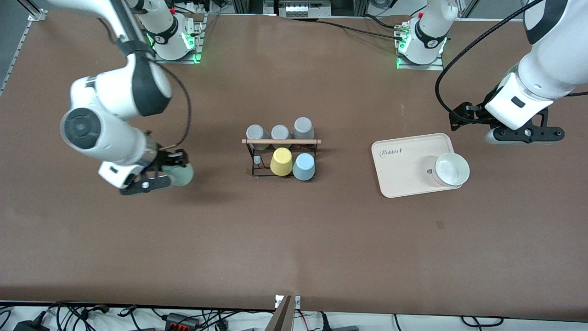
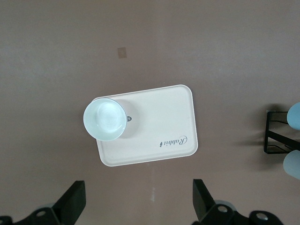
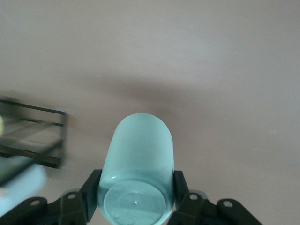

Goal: Hang scattered cups on rack with three cups
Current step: 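Lift the teal cup and carry it to the rack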

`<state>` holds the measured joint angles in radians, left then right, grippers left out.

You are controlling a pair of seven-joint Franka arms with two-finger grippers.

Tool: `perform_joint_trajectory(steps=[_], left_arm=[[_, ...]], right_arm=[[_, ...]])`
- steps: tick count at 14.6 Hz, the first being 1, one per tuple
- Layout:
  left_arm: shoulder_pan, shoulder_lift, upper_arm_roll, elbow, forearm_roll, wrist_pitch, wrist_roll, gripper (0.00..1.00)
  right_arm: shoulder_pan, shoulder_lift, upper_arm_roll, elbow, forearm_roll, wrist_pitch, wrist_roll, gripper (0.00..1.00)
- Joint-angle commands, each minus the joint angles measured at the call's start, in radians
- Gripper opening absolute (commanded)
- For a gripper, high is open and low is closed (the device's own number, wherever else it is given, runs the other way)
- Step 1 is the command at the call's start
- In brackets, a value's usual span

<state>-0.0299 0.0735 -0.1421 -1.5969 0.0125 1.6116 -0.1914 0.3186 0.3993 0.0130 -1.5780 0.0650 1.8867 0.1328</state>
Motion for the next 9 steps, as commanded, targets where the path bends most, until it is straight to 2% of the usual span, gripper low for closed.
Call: perform_joint_trajectory(steps=[1,4,9], left_arm=[[0.002,-0.011,0.01,0.002,-0.019,-0.012,0.027,1.0],[0.005,-0.011,0.01,0.0,-0.02,-0.015,0.029,1.0],[0.004,-0.011,0.01,0.0,-0.02,-0.016,0.029,1.0]], right_arm=[[0.101,0.064,-0.011,0.105,0.019,-0.012,0.181,0.29],[0.154,0.093,-0.01,0.165,0.022,-0.014,0.31,0.29],[0.241,0.144,-0.01,0.199,0.024,0.025,0.488,0.29]])
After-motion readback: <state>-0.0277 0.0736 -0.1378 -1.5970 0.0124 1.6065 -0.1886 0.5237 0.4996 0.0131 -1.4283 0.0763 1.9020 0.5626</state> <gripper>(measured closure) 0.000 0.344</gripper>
